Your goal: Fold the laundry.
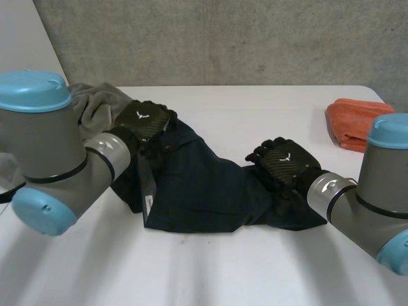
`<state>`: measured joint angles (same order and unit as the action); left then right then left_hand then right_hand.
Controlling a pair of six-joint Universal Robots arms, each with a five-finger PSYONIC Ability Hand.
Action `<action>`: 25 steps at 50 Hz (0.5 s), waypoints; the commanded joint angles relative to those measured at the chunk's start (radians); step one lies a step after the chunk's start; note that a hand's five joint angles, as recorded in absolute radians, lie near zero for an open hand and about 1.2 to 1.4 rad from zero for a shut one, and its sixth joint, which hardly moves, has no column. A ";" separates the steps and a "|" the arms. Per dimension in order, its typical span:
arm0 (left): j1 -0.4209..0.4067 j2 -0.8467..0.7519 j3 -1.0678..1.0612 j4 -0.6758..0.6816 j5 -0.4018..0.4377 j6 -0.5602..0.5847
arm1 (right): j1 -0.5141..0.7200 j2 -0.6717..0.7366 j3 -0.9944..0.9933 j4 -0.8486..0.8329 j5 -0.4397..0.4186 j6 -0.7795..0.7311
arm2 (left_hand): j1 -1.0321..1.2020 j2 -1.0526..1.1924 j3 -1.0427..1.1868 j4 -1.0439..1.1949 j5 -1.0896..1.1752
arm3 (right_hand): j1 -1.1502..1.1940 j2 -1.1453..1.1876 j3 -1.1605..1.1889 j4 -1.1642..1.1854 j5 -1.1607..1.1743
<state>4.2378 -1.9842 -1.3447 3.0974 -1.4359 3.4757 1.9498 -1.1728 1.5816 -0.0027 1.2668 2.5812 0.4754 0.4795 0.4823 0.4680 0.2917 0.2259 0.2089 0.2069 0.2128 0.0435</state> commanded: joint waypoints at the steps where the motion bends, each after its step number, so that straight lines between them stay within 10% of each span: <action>1: -0.050 0.033 -0.129 -0.112 0.002 0.029 | -0.038 -0.033 0.009 0.093 0.036 -0.004 | -0.021 -0.025 -0.028 -0.014 -0.012 | -0.051 -0.034 -0.032 -0.038 -0.043; 18: -0.064 -0.110 -0.200 -0.005 -0.100 0.192 | -0.127 -0.056 0.126 0.047 -0.017 -0.073 | 0.017 0.013 0.010 0.024 0.026 | -0.051 -0.034 -0.032 -0.038 -0.043; 21: -0.068 -0.136 -0.183 0.020 -0.109 0.200 | -0.132 -0.057 0.136 0.035 -0.017 -0.067 | 0.467 0.463 0.461 0.475 0.477 | -0.051 -0.034 -0.032 -0.038 -0.043; 22: -0.067 -0.145 -0.172 0.042 -0.121 0.207 | -0.131 -0.057 0.140 0.030 -0.017 -0.062 | 0.916 0.912 0.909 0.924 0.925 | -0.051 -0.034 -0.032 -0.038 -0.043; 25: -0.061 -0.153 -0.151 0.076 -0.155 0.220 | -0.129 -0.060 0.149 0.023 -0.017 -0.056 | 0.921 0.917 0.914 0.928 0.930 | -0.051 -0.034 -0.032 -0.038 -0.043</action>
<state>4.1726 -2.1134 -1.5334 3.1187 -1.5497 3.6782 1.8192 -1.2302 1.7169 0.0361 1.2487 2.5126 1.0491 1.0369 1.0316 1.0203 0.8332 0.2259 0.2089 0.2069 0.2128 0.0435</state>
